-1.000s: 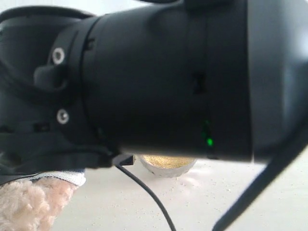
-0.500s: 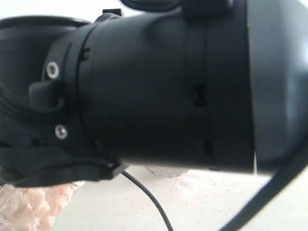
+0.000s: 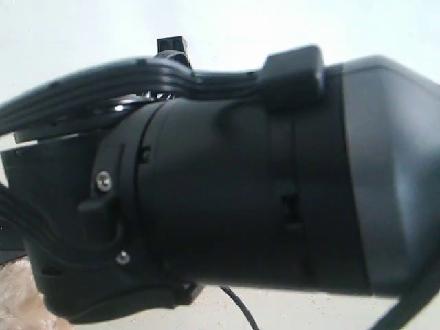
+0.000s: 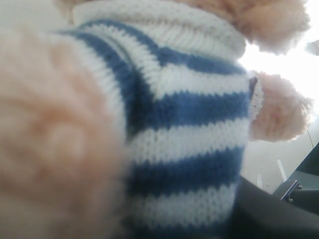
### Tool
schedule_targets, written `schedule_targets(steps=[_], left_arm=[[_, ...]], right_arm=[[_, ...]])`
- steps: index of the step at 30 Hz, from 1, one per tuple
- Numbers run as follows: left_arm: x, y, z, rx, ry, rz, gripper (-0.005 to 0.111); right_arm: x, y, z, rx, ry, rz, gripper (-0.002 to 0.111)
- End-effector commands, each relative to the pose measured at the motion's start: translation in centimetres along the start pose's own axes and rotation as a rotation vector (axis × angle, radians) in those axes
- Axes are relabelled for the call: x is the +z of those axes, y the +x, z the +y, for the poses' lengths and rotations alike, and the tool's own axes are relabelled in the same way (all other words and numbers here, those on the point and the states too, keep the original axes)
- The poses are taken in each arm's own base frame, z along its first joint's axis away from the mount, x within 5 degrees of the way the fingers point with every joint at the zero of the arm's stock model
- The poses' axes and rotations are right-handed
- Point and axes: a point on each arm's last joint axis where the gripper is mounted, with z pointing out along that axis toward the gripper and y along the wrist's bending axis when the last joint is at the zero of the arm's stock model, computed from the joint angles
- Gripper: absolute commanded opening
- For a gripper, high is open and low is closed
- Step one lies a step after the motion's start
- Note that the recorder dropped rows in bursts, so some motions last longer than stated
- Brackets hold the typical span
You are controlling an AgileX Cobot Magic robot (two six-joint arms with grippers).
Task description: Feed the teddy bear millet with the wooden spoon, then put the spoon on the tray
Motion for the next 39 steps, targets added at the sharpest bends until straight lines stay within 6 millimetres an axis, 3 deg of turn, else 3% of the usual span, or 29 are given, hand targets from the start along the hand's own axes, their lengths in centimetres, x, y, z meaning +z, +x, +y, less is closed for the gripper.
schedule_targets(steps=[1,22,30,32,35,39], left_arm=[[0.0,0.0,-0.1,-0.007,0.02,-0.009,0.005],[0.0,0.0,-0.1,-0.007,0.02,-0.009,0.005],[0.0,0.0,-0.1,-0.007,0.02,-0.009,0.005],[0.0,0.0,-0.1,-0.007,0.02,-0.009,0.005],[0.0,0.0,-0.1,-0.007,0.02,-0.009,0.005],[0.0,0.0,-0.1,-0.007,0.02,-0.009,0.005]], right_arm=[[-0.4,0.2,-0.5,0.019,0.045,-0.008,0.0],[-0.6,0.1,-0.6,0.048,0.057,-0.016,0.0],[-1.5,0.7,-1.2,0.151,0.065,-0.039,0.0],[-0.5,1.3,-0.9,0.108,0.049,-0.002,0.0],[-1.5,1.5,0.3,0.14,-0.016,-0.017,0.0],[-1.0,1.8,0.8,0.116,-0.005,-0.003,0.0]])
